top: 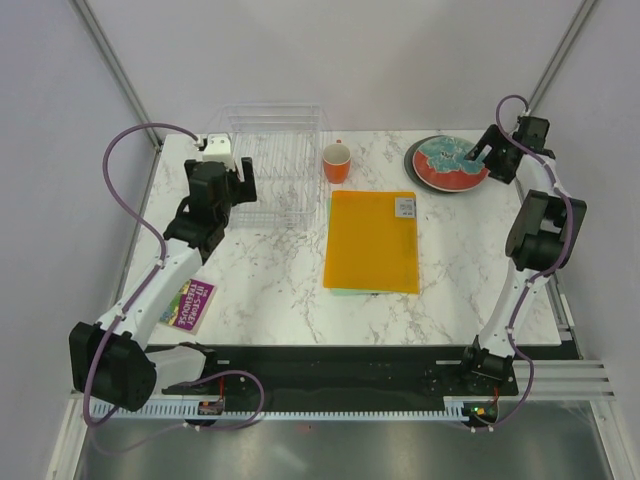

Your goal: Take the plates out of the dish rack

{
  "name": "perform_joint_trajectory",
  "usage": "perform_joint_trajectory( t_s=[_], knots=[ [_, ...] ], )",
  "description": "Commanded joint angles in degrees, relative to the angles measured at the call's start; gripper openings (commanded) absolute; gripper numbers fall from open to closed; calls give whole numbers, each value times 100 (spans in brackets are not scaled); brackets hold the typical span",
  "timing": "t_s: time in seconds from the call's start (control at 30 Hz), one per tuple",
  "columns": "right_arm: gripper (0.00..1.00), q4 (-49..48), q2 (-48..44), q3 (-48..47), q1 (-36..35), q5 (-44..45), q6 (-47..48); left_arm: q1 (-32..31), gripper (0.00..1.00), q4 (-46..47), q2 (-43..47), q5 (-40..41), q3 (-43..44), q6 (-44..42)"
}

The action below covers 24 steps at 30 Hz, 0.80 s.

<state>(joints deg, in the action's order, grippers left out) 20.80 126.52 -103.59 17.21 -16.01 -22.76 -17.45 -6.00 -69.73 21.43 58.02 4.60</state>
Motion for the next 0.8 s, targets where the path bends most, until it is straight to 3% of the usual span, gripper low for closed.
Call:
perform_joint_trajectory(
  t_s=[0.0,0.23,0.3,0.53,0.77],
  knots=[
    [98,495,171,-829,-192,178,413,5,95,37,13,160,201,-258],
    [98,663,401,-1138,-438,265,457,5,96,63,-128,317,289,-363],
    [98,584,269,-1050,-429,222,457,22,100,169,-207,545,324,-451],
    [98,224,-1126,11,-675,-156,361,505,99,397,-1234,976,895,-750],
    [98,-224,-2429,1138,-1018,-306,272,761,91,706,-2368,582,1448,-750]
  ],
)
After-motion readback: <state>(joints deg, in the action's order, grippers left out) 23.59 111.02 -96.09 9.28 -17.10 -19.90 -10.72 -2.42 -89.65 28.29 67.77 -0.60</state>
